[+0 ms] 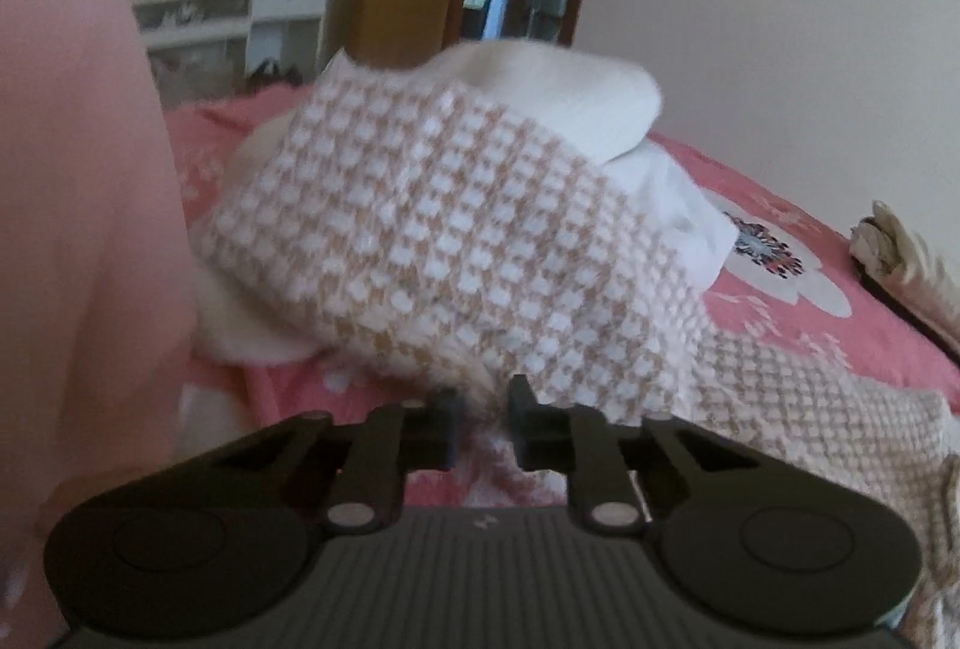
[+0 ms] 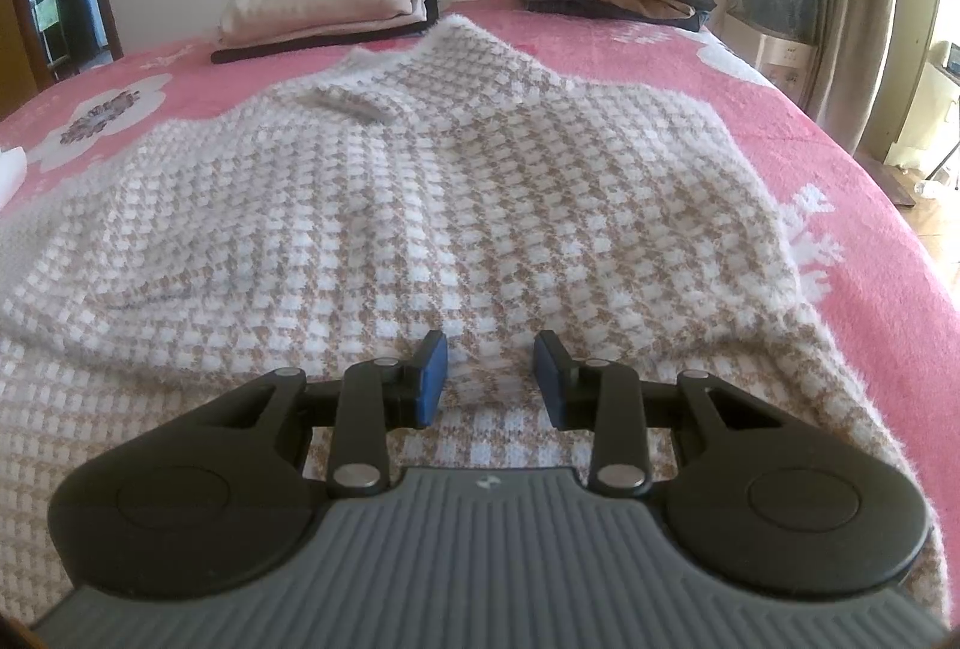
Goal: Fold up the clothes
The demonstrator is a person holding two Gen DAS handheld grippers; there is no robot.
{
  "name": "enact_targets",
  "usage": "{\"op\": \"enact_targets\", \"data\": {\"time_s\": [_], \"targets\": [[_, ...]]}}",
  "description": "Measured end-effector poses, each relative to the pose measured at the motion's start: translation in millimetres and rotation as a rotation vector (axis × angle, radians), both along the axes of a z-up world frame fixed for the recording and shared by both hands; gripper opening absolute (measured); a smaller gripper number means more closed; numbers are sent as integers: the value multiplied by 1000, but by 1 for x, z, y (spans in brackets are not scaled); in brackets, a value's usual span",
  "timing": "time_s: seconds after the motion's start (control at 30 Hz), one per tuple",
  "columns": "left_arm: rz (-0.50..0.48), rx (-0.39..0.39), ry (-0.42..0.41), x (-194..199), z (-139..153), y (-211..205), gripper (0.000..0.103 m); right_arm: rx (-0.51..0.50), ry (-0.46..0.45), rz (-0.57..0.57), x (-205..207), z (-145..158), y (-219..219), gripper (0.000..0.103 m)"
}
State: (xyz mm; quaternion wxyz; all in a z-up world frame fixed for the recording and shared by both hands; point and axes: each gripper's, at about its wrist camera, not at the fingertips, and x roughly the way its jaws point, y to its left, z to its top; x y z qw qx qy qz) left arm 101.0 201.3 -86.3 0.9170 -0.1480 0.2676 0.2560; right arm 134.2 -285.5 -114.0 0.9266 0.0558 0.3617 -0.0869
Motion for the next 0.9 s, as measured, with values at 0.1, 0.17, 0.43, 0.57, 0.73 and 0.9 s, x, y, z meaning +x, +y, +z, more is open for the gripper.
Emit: {"op": "enact_targets", "data": {"time_s": [0.1, 0.17, 0.43, 0.57, 0.73, 0.9], "targets": [[-33, 74, -48, -3, 13, -17, 11, -2, 2, 1, 0, 0, 0, 31], [-57, 126, -88, -3, 24, -30, 11, -3, 2, 1, 0, 0, 0, 31], [-369, 322, -268, 3, 59, -125, 9, -9, 5, 0, 1, 0, 2, 31], [-615, 346, -274, 10, 54, -187, 9, -10, 4, -2, 0, 0, 2, 31], [-893, 427, -157, 29, 17, -260, 10, -12, 3, 2, 0, 0, 2, 31], [-1015, 514, -30, 39, -24, -290, 33, -18, 15, 26, 2, 2, 1, 32]]}}
